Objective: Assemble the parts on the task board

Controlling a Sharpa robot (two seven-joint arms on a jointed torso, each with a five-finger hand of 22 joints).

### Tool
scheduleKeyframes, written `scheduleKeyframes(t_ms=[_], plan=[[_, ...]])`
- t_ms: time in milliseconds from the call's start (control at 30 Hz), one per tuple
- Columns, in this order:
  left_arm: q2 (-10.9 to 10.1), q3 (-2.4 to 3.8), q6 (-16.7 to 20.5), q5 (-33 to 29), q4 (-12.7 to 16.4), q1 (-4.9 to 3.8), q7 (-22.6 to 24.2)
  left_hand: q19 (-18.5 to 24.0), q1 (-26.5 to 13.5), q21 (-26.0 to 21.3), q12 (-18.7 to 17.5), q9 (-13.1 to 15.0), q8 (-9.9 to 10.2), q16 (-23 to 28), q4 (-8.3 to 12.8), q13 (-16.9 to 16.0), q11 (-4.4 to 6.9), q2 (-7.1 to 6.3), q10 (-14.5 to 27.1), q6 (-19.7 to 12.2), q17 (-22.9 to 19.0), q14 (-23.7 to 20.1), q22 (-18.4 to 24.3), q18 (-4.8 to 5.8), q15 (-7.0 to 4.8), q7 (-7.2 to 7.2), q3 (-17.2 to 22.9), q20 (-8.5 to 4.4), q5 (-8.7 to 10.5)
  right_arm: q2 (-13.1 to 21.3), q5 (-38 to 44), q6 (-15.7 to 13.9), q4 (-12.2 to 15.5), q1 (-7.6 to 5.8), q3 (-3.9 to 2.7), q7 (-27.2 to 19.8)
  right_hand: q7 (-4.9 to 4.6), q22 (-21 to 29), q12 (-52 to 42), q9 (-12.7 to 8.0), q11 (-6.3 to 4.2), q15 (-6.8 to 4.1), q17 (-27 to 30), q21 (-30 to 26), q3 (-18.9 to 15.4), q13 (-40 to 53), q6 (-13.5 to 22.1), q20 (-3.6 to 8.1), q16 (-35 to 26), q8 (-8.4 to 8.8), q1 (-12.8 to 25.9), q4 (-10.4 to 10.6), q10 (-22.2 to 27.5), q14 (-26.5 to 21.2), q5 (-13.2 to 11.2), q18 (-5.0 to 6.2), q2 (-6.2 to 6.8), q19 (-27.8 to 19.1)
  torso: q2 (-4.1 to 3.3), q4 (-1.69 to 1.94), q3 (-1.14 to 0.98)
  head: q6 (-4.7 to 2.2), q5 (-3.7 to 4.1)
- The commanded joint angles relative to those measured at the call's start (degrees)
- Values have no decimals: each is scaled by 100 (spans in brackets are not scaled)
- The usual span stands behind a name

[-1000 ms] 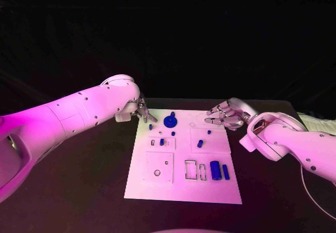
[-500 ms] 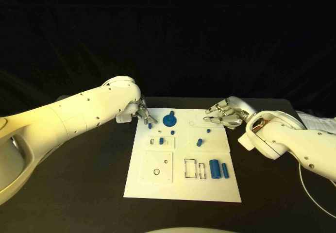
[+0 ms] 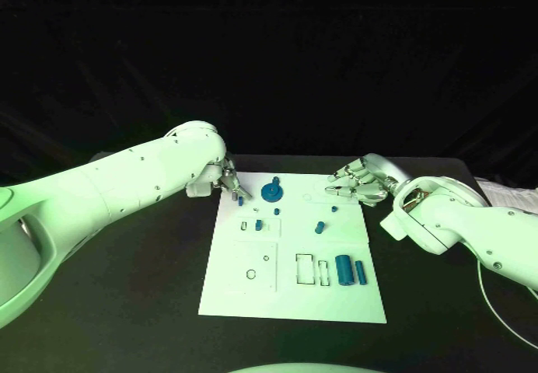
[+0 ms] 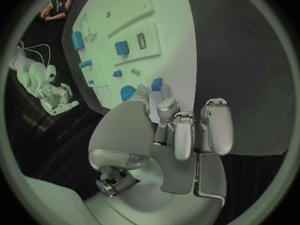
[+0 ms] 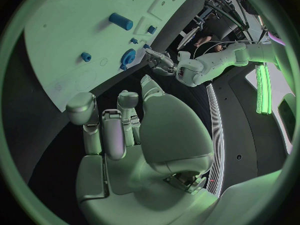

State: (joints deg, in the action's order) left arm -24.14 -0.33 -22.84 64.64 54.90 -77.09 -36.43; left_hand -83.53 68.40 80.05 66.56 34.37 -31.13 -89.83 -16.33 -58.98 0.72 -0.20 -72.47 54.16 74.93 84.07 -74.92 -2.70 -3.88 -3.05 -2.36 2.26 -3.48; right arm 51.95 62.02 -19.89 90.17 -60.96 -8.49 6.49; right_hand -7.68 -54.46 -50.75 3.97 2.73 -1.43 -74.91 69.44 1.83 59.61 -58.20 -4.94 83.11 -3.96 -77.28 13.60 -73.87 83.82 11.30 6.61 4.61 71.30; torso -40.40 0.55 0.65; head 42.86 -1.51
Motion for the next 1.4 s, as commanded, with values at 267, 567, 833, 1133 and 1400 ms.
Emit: scheduleKeyframes(t_ms=[267,567,833,1133,1400], plan=[[31,0,-90,-75,-17,0,41,-37,129,29,38,19,-43,-17,-5,-5,29,53,-33,30,1507,593,-345,-42,-51,9,83,-25,7,-11,16,69,-1,7,0,-53,-8,5,2,1,1,4,-425,-33,-28,-3,18,9,-37,9,-11,7,37,375,33,31,-42,-33,-4,-1,-2,12,9],[51,-2,-90,-107,-44,4,26,-38,585,23,31,55,-85,-17,120,4,63,245,-26,-18,1507,593,-357,-43,-79,47,388,-49,5,-11,16,69,0,7,1,-52,-8,9,-3,1,1,3,-426,-36,-33,-1,17,10,-37,8,-21,6,36,375,41,32,-48,-33,-6,-5,3,30,14],[63,-5,-186,-134,-69,8,24,-37,1208,13,-27,55,-69,-17,418,43,101,276,10,-102,1507,593,-370,-42,-113,83,988,-87,-3,-7,16,79,4,7,1,-49,-8,9,-3,1,1,3,-426,-36,-33,-1,17,10,-37,8,-21,6,36,375,41,32,-48,-33,-2,-1,1,59,21],[46,-14,-217,-150,-57,10,50,-47,1437,18,-48,107,-110,-17,598,43,102,64,-41,-128,1507,593,-408,-36,-112,76,1849,-94,-8,-10,4,84,6,8,1,-55,-8,10,-16,1,1,3,-421,-37,-37,8,17,10,-41,8,-25,6,31,374,46,32,-51,-33,0,-3,-1,75,14],[-121,-15,194,-236,185,13,168,-69,1083,28,5,276,-234,-17,718,-17,85,-430,-152,-165,1507,593,-464,-29,-78,54,3079,-67,4,-7,-9,83,3,8,1,-60,-8,10,-16,1,1,3,-421,-37,-37,8,17,10,-41,8,-25,6,31,374,46,32,-51,-33,4,4,-8,83,5]])
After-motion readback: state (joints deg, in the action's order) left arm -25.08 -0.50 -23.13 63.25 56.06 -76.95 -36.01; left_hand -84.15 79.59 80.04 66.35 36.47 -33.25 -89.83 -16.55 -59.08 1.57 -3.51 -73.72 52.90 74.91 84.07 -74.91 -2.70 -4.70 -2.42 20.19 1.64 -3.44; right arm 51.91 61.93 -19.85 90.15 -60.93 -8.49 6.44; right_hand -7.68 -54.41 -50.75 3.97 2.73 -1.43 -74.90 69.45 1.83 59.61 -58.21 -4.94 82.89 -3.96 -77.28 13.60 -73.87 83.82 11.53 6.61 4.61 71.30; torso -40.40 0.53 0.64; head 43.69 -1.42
